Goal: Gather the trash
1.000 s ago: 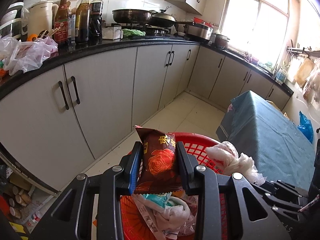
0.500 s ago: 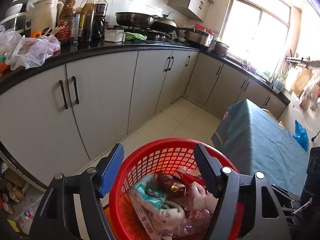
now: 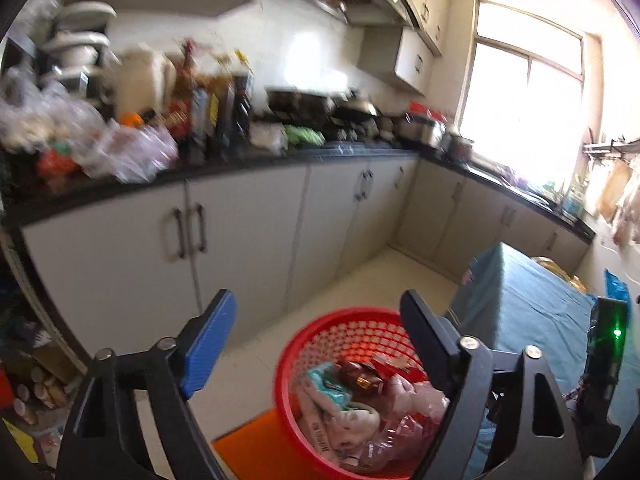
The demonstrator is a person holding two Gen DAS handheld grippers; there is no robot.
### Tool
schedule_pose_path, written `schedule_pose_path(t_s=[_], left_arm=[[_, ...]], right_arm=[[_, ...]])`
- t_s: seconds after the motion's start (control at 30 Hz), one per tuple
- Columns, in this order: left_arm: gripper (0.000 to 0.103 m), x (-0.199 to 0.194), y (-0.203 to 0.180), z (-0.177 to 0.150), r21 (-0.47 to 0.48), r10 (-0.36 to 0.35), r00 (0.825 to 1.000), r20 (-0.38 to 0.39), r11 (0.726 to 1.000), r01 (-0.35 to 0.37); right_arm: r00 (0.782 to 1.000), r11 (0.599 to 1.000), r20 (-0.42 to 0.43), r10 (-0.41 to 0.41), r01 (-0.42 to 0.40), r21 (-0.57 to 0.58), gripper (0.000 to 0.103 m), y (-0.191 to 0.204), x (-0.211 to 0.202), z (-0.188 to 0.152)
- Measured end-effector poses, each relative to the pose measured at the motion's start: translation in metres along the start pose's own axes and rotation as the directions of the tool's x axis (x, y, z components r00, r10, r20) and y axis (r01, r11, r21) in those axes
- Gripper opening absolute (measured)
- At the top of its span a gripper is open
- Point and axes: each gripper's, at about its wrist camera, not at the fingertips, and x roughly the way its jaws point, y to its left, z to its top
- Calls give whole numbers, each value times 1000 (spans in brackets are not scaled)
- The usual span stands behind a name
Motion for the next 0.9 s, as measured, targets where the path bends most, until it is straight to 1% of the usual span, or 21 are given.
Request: schedule_pose_path(t_s=[0.07,0.1,0.13,0.17,0.2,0.27,0.3,0.37,0.43,0.47,0.53,0.6,0.67,0.77,0.83,0.9], left_arm=[[92,-20,0,0,10,56,996,63,998,-56],[97,-29,-1,-1,14,80,992,92,997,-82],[101,-39,-2,-1,23,110,986,129,993,-113],[102,-49,-4,-1,35,142,976,166,988,-149],[102,-56,-5,0,44,166,967,191,983,-178],[102,-73,-10,3,66,222,945,239,968,-244],[102,-81,-11,4,72,243,936,255,960,-269],[102,-93,-13,4,75,266,926,268,952,-295],[103,-106,-13,-1,76,275,923,270,949,-305],[103,-111,-12,-3,75,277,922,270,949,-307],[103,-119,-11,-8,69,273,924,269,951,-301],[103,-125,-9,-12,56,256,933,252,959,-279],[103,-129,-7,-16,39,226,948,224,970,-241],[103,-132,-4,-20,23,169,973,155,984,-174],[103,-136,-3,-25,9,157,979,130,987,-159],[103,-143,-3,-30,9,169,977,128,985,-171]], right_arm=[[1000,1000,13,-25,25,13,62,-3,-3,0],[999,999,19,-38,37,24,62,-5,-4,0],[999,998,23,-47,46,32,62,-6,-5,0],[998,997,28,-58,57,42,62,-8,-7,0],[997,997,32,-67,65,47,62,-10,-9,0],[995,994,42,-95,93,54,62,-11,-12,-1],[993,993,42,-111,109,52,62,-13,-15,-1],[989,989,35,-144,143,49,62,-11,-23,-4],[993,991,33,-117,114,66,62,-11,-39,-11],[994,992,31,-107,104,74,65,-9,-48,-15],[994,993,38,-99,96,74,67,-4,-67,-24],[992,993,62,-109,106,47,69,3,-88,-33],[986,991,96,-136,135,18,73,9,-109,-43],[976,986,141,-167,169,-2,75,13,-139,-61],[971,983,158,-182,185,-3,76,14,-150,-70],[966,980,170,-195,199,-5,77,14,-161,-81]])
